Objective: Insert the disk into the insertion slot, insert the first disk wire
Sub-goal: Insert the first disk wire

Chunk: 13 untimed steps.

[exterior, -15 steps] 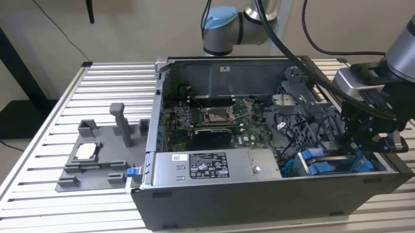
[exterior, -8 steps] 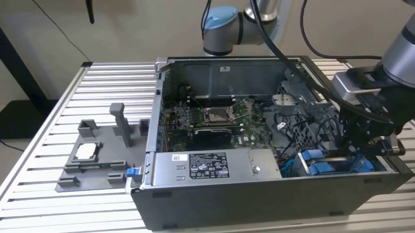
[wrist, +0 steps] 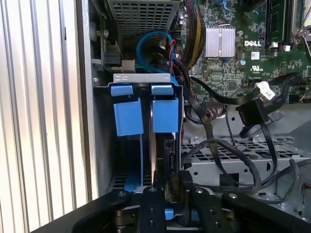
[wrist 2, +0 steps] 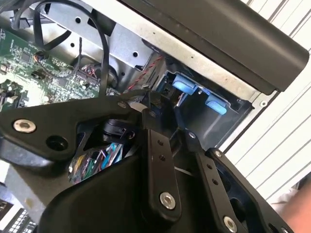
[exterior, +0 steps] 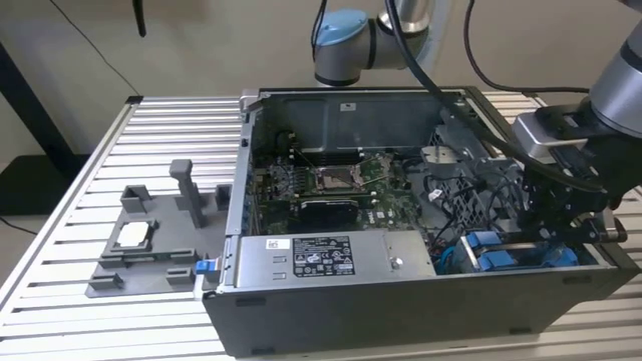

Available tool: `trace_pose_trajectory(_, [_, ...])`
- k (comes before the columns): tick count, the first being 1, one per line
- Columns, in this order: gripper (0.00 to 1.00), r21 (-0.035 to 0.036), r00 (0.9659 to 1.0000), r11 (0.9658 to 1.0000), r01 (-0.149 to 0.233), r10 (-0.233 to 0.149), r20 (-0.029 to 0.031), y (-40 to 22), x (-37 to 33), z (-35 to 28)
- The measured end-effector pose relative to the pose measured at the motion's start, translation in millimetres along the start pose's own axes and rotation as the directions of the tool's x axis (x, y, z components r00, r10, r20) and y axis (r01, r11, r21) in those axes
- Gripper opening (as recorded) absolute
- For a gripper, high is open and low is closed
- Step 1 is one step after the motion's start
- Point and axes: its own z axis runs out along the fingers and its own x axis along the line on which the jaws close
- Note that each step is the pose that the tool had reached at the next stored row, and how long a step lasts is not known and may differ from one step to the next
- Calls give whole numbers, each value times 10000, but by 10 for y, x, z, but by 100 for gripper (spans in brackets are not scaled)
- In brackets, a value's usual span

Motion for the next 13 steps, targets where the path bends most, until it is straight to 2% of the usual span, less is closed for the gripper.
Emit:
trace_pose_trajectory(4, [27, 1, 10000, 10000, 2, -2, -10, -8, -17, -184])
trace_pose_trajectory(6, [27, 2, 10000, 10000, 1, -1, -11, 0, -22, -242])
trace_pose_trajectory(9, [27, 4, 10000, 10000, 1, -1, -12, 21, -32, -285])
trace_pose_trajectory(13, [27, 8, 10000, 10000, 2, -2, -22, 53, -63, -293])
